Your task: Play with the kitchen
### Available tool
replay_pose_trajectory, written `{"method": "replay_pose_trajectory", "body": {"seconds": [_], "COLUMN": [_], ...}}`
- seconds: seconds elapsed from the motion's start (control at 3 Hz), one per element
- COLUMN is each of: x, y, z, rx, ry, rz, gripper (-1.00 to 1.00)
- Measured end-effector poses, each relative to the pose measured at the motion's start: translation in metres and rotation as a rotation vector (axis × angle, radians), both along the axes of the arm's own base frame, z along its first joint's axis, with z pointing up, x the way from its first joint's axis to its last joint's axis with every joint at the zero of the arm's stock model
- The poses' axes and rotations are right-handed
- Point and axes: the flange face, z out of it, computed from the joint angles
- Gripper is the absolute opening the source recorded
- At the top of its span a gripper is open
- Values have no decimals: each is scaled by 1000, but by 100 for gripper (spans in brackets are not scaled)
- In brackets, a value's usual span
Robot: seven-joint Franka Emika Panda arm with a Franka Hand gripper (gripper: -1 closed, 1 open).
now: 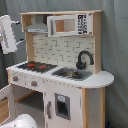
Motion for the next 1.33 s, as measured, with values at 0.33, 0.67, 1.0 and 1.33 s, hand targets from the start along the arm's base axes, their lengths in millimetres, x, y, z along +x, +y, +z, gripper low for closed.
{"method": "replay_pose_trajectory", "body": {"seconds": [0.33, 0.67, 1.0, 1.33], "x": [-3, 4, 17, 43], "y": [-25, -69, -116, -143], "z": [-2, 2, 9, 9], "rx": [42, 95, 140, 147], "ry": [-34, -74, -98, -104], "rz": [-68, -141, -205, -232], "gripper": [100, 100, 100, 100]}}
